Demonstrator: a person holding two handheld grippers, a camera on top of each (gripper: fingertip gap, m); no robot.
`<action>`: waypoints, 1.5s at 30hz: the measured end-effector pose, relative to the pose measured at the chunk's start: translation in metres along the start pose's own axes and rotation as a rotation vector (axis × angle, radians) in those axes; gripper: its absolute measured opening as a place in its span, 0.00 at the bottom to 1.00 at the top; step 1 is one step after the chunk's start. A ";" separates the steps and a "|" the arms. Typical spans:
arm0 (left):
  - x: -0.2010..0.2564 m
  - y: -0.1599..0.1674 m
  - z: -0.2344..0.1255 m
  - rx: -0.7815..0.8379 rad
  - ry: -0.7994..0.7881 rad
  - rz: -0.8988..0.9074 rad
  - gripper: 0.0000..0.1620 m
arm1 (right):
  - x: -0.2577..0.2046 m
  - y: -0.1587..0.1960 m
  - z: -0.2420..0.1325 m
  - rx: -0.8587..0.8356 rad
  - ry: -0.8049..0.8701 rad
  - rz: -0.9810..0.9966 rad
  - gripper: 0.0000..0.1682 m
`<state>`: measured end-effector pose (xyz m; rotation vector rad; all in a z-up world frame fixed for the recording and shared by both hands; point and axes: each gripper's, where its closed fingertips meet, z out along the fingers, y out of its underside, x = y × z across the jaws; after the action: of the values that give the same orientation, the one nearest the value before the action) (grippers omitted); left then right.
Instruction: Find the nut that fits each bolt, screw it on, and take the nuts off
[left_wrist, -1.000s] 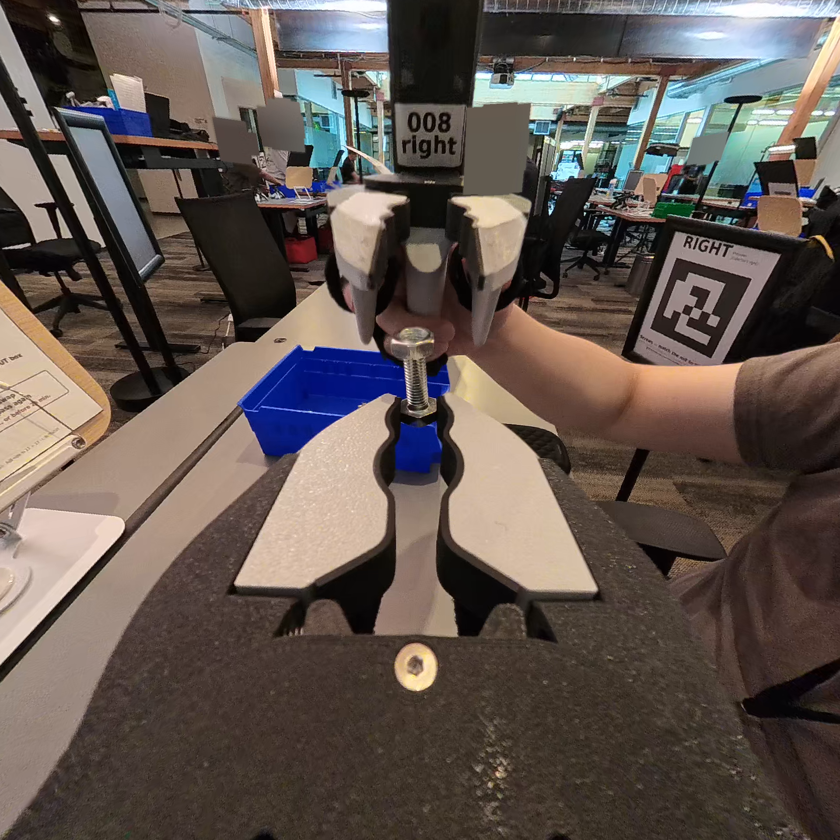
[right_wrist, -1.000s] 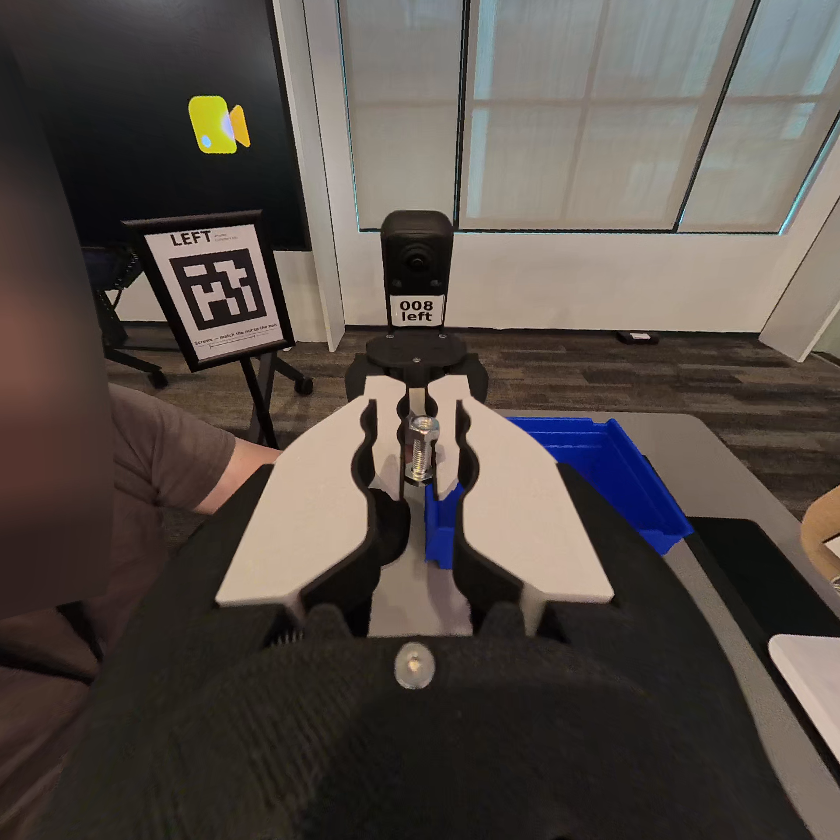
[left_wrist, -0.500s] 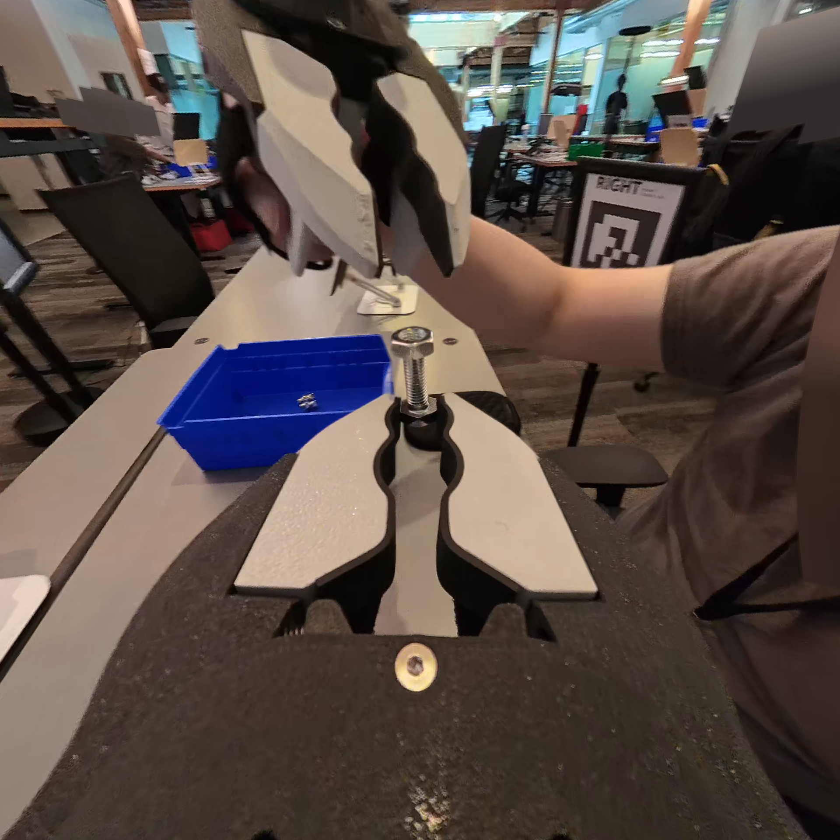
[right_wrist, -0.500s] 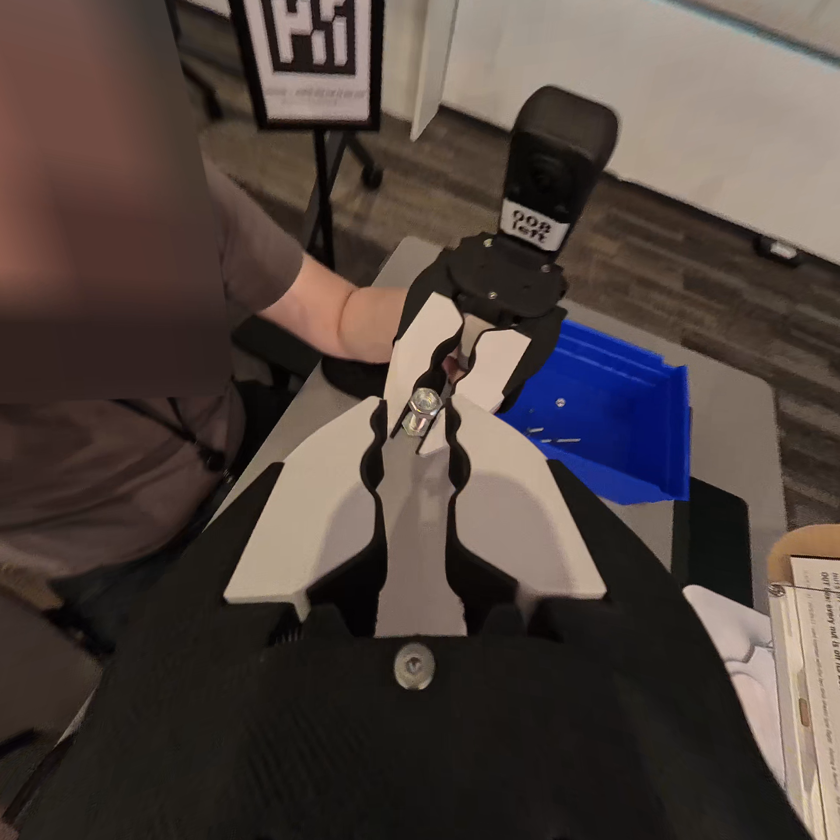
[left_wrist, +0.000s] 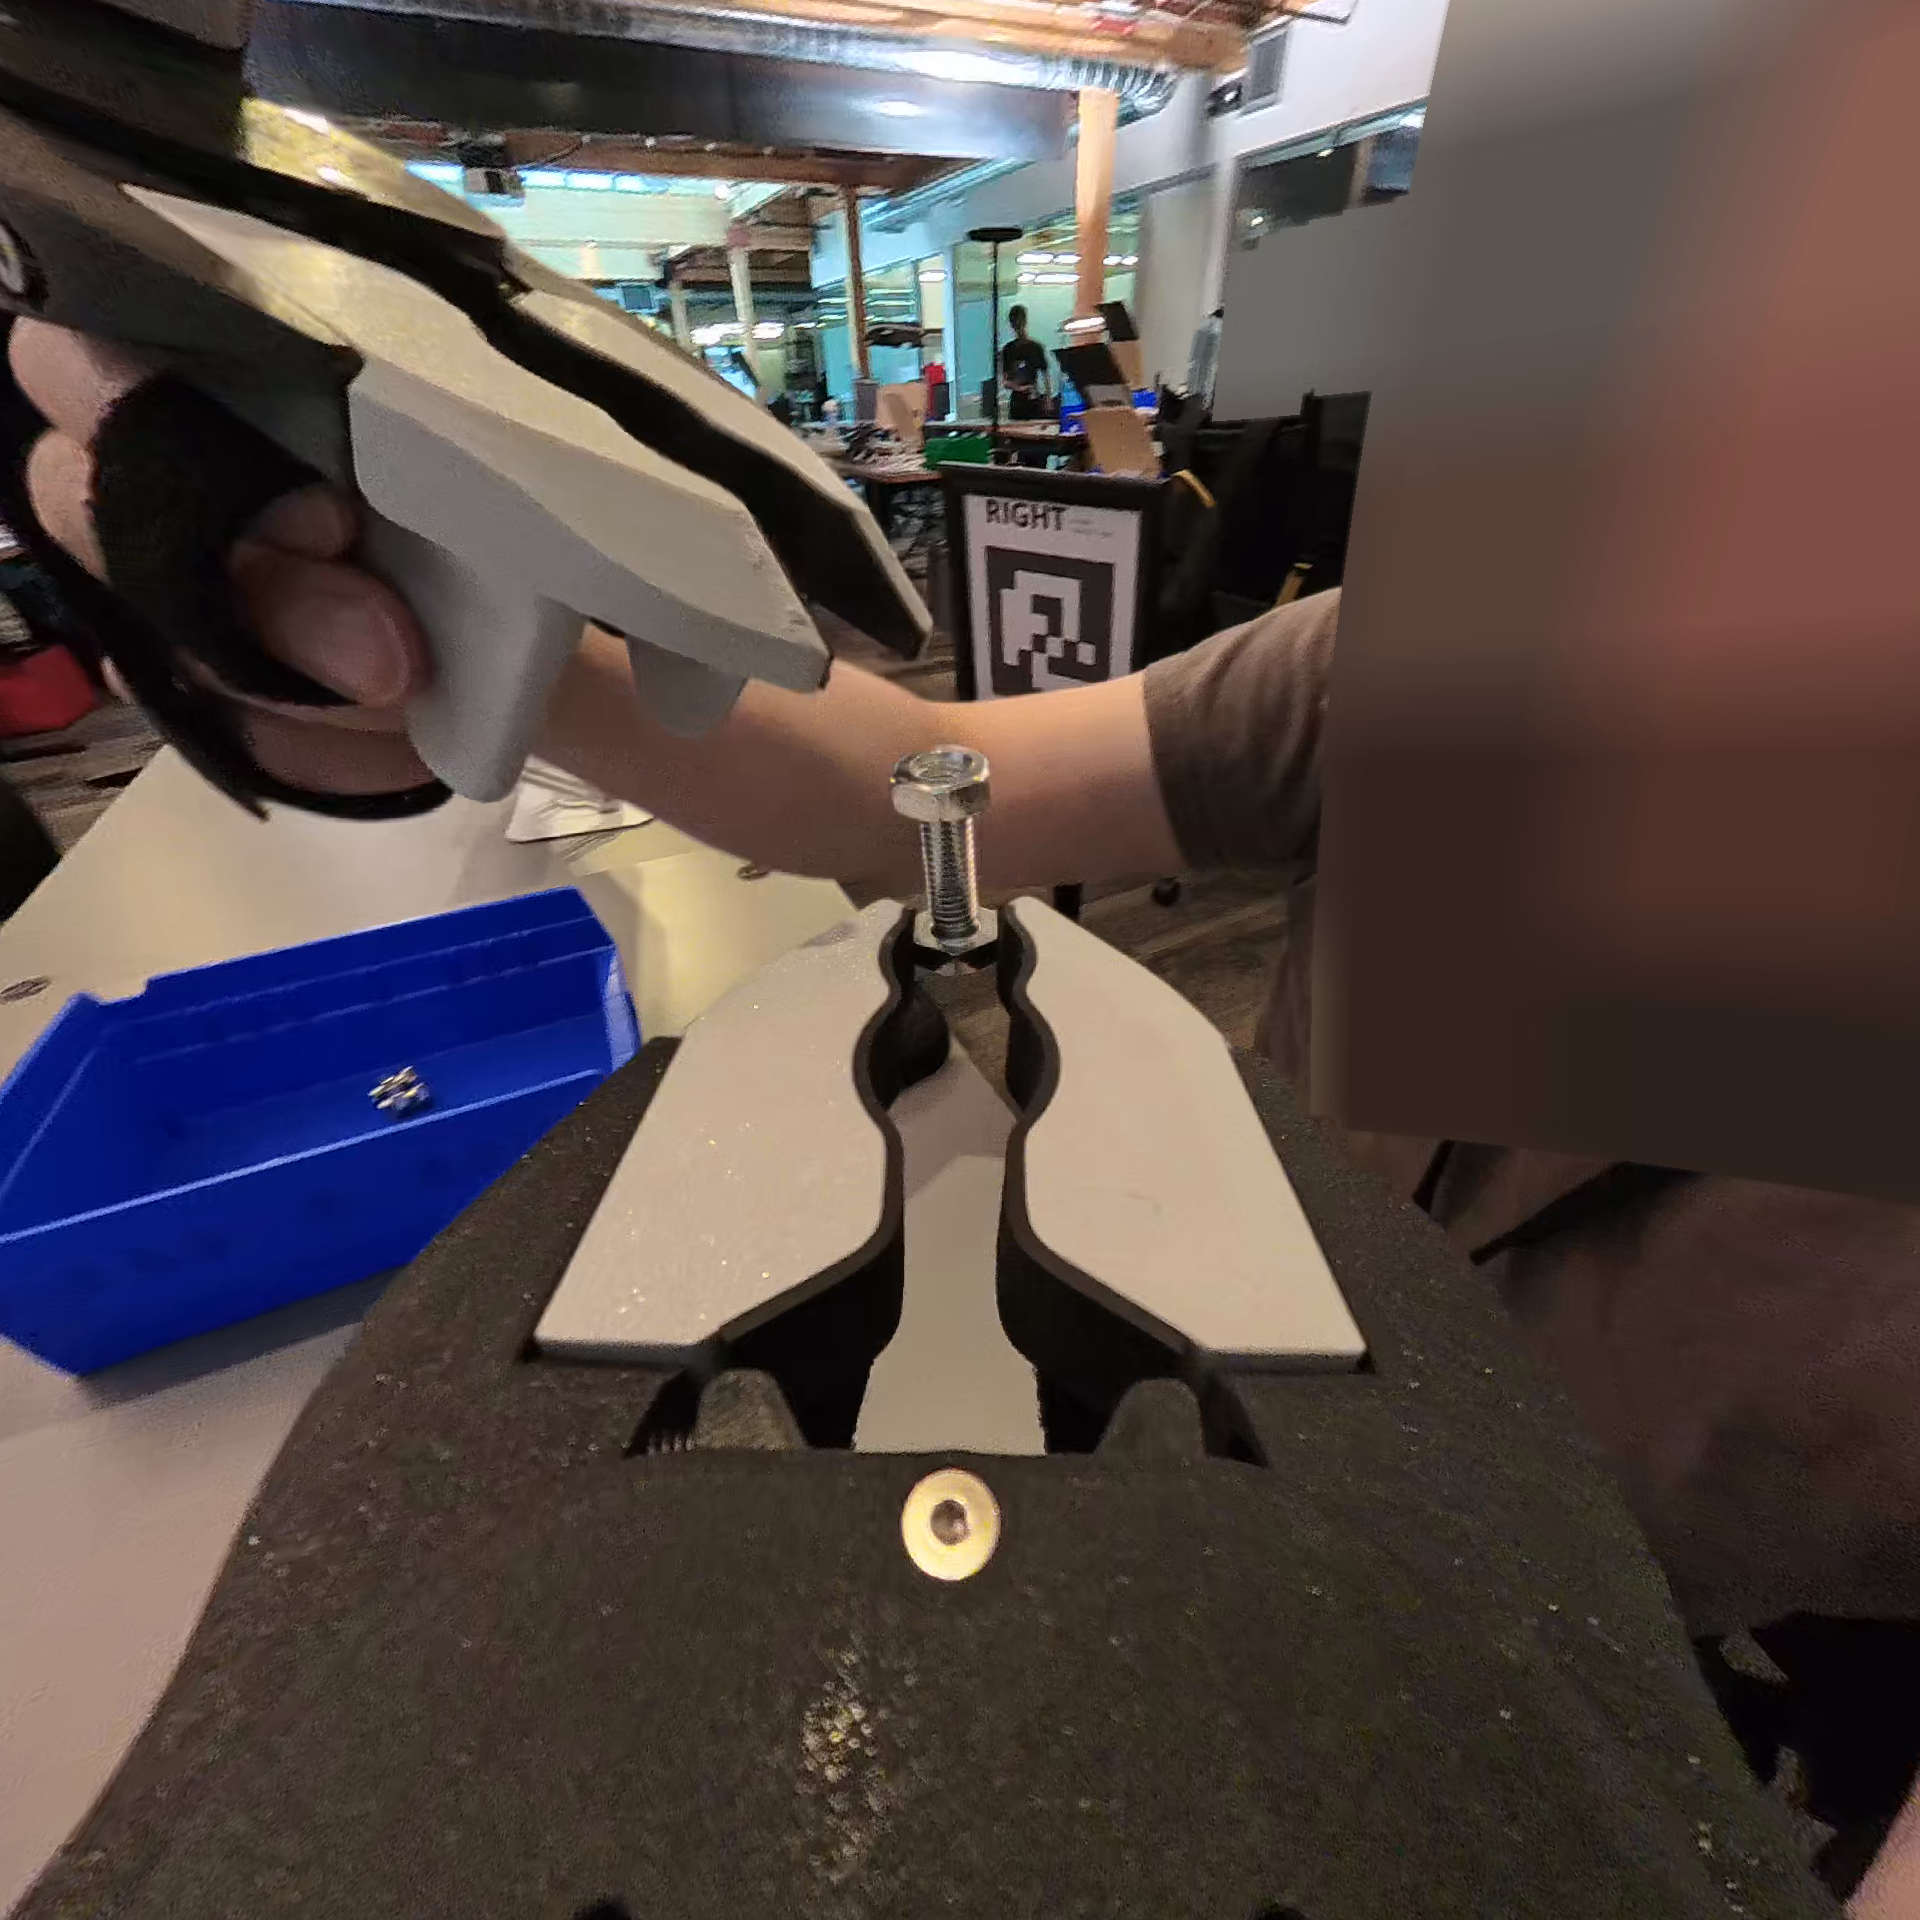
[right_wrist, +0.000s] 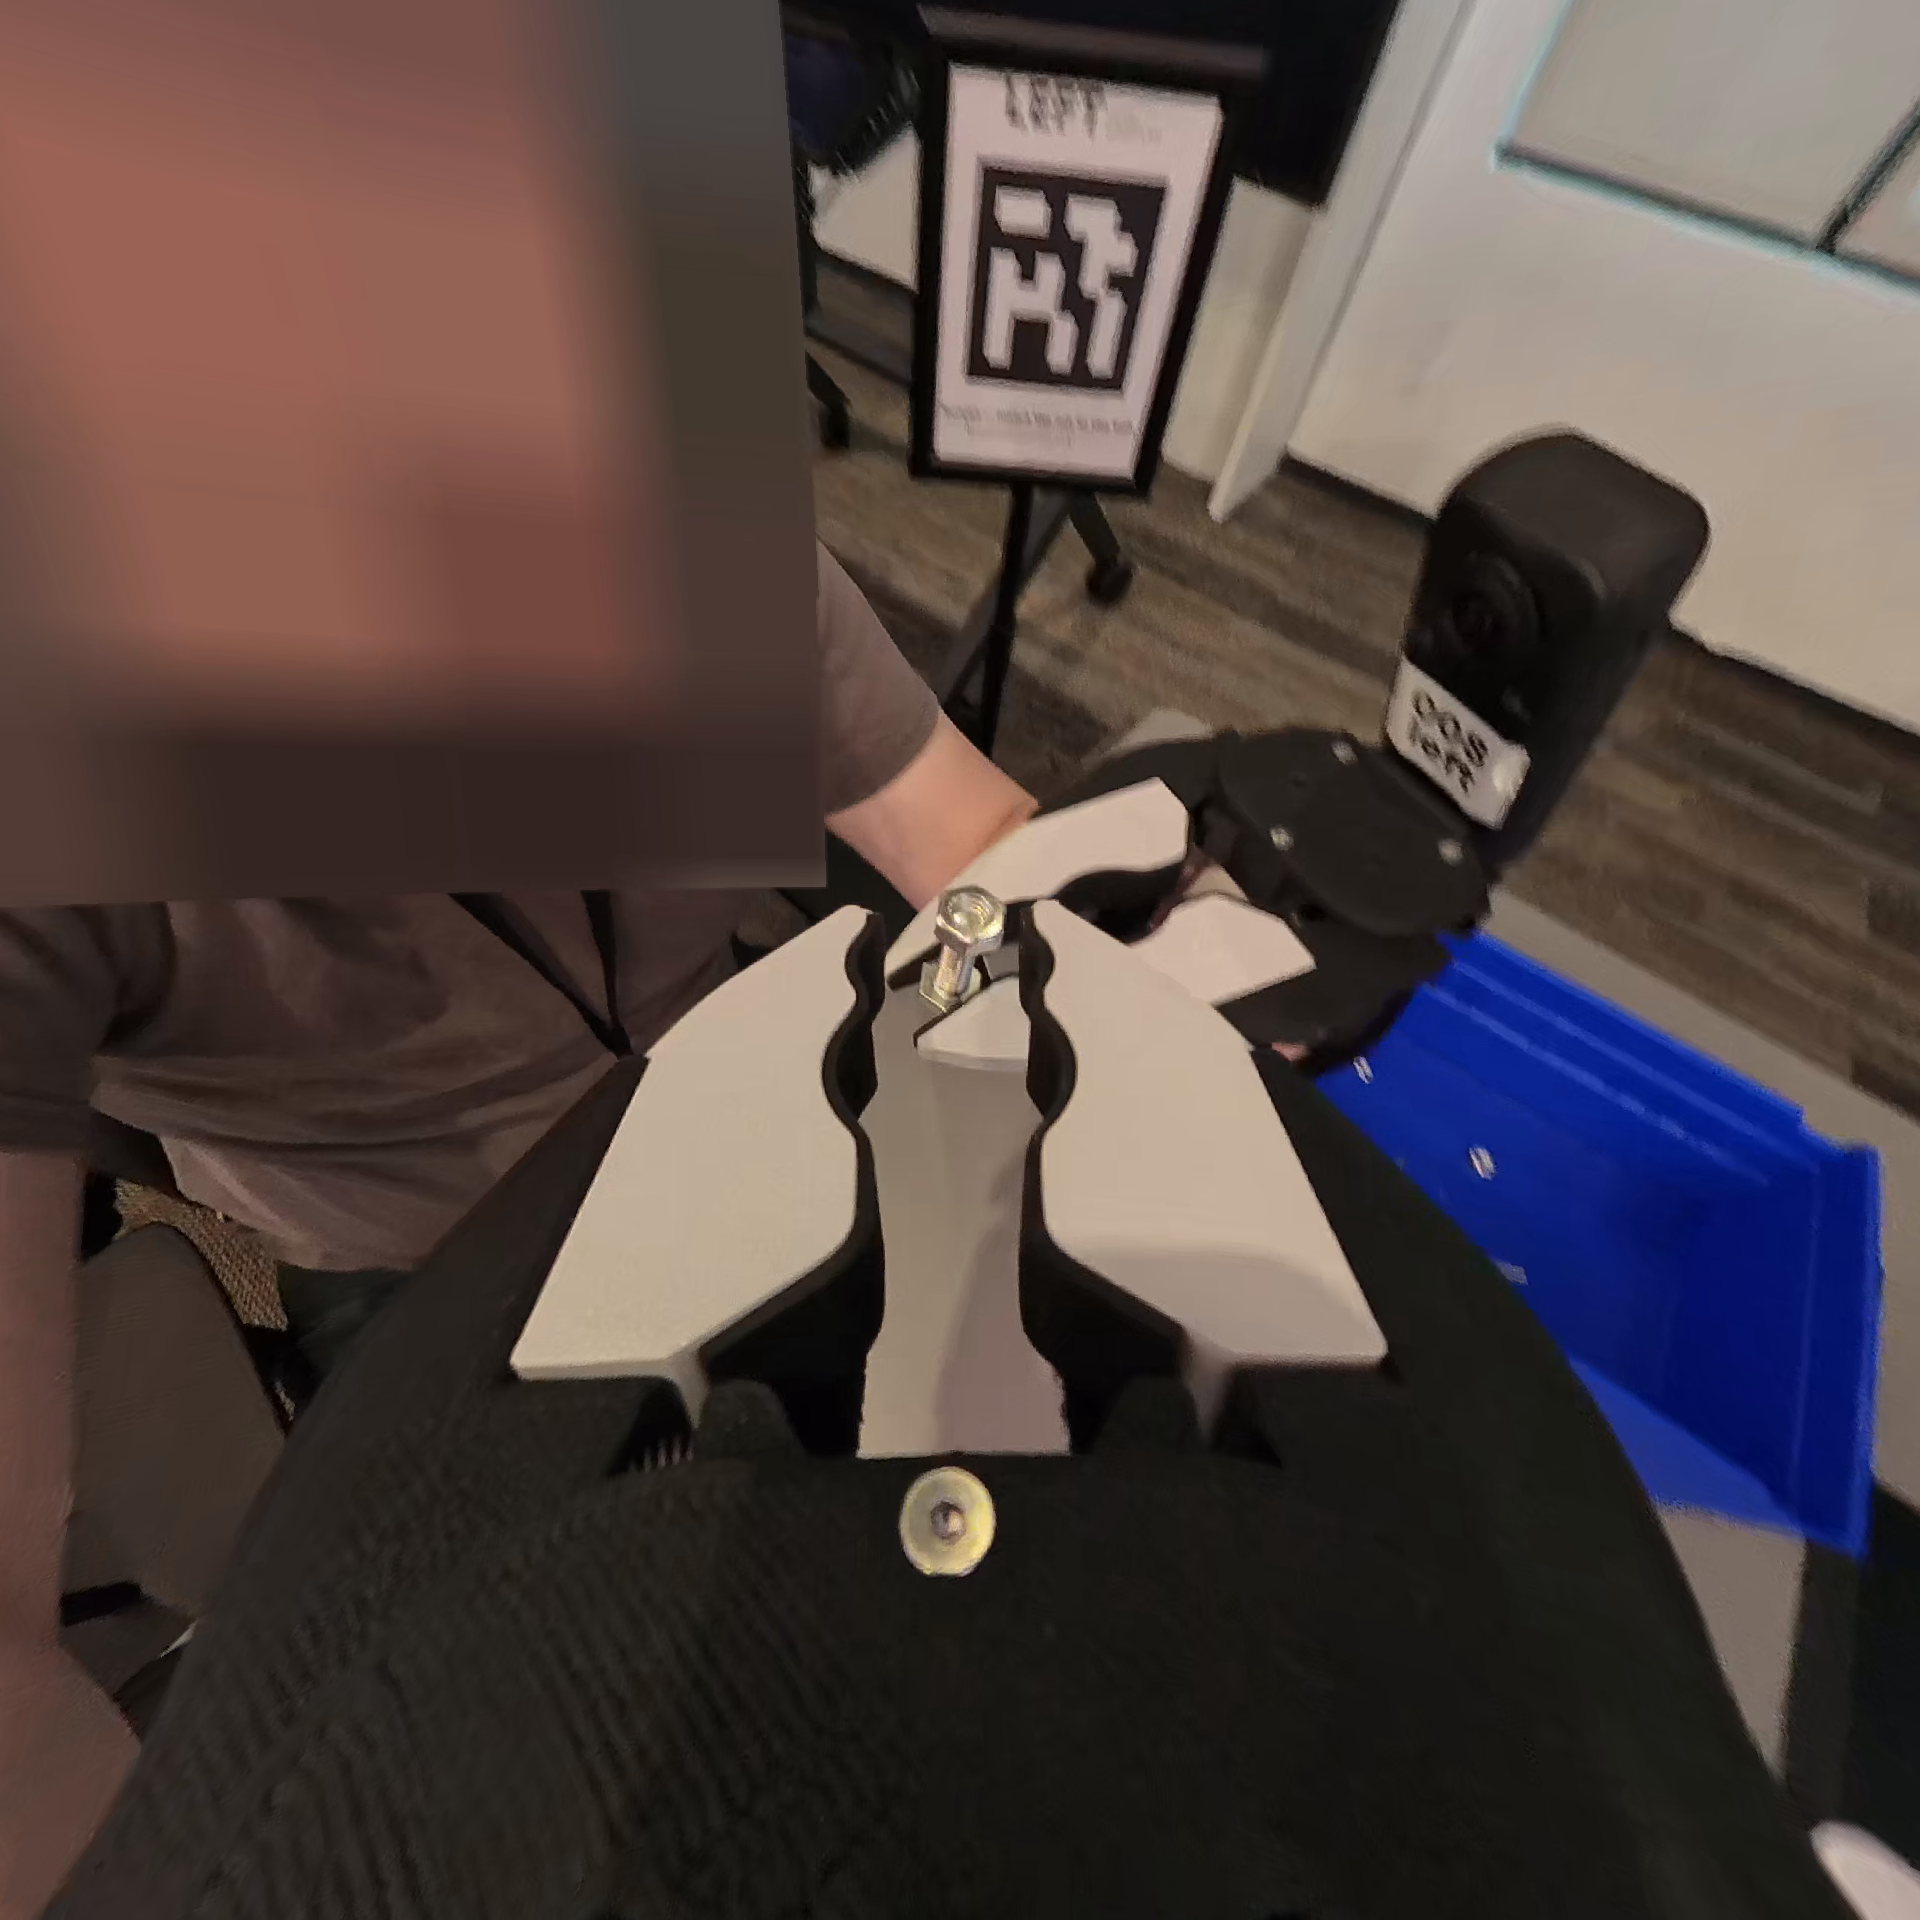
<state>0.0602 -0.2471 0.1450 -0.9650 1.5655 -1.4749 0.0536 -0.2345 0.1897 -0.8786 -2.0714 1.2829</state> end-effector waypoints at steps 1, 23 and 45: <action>0.003 0.000 0.001 0.003 0.017 -0.002 0.09 | -0.002 -0.002 0.002 0.023 -0.020 -0.008 0.16; 0.006 0.002 0.003 -0.005 0.044 -0.002 0.09 | -0.004 0.007 0.025 0.092 -0.118 0.042 0.12; -0.010 0.003 -0.004 -0.023 -0.061 -0.013 0.09 | 0.010 0.010 0.020 0.083 -0.020 0.149 0.10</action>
<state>0.0601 -0.2365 0.1424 -1.0258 1.5378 -1.4259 0.0348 -0.2344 0.1741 -1.0018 -1.9830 1.4501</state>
